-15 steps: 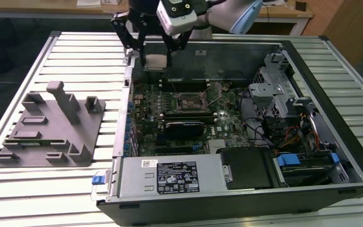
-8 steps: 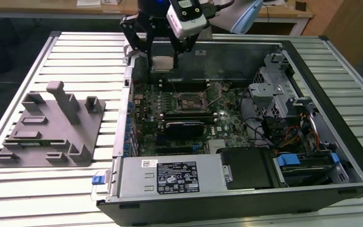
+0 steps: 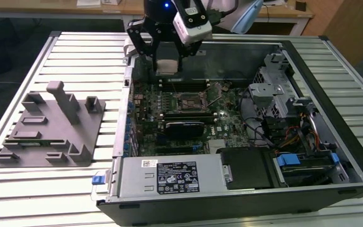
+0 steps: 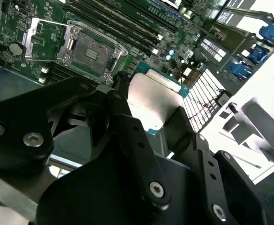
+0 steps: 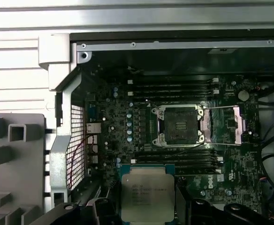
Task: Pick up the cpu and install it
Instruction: 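Pick up the cpu and move it towards the insertion slot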
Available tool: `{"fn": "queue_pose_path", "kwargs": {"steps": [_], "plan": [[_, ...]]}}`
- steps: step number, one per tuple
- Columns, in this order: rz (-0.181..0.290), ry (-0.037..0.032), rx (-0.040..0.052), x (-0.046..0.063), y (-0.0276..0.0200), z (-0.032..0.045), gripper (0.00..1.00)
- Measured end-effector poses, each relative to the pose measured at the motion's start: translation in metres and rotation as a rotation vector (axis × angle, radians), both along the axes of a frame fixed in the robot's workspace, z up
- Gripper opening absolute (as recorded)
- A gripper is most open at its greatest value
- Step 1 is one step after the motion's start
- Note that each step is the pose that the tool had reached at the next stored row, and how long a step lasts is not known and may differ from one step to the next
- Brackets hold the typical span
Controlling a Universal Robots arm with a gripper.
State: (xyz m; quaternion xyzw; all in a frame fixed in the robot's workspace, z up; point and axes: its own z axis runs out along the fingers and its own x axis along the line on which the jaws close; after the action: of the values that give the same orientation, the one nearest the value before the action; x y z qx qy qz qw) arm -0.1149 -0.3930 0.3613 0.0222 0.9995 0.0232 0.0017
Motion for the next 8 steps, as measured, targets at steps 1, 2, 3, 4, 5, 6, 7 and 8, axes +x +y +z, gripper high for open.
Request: {"fn": "queue_pose_path", "kwargs": {"steps": [1,2,3,4,5,6,7,8], "plan": [[0.000,0.0000,0.0000,0.0013,0.0002,-0.0012,0.55],[0.000,0.0000,0.0000,0.0027,0.0004,-0.0026,0.55],[0.000,-0.0001,0.0001,0.0042,0.0006,-0.0041,0.55],[0.000,0.0000,0.0000,0.0058,0.0008,-0.0055,0.55],[0.000,0.0000,-0.0001,0.0072,0.0011,-0.0067,0.55],[0.000,0.0000,0.0000,0.0086,0.0013,-0.0081,0.55],[0.000,-0.0002,0.0002,0.0099,0.0015,-0.0096,0.55],[0.000,-0.0001,0.0002,0.0112,0.0017,-0.0110,0.55]]}}
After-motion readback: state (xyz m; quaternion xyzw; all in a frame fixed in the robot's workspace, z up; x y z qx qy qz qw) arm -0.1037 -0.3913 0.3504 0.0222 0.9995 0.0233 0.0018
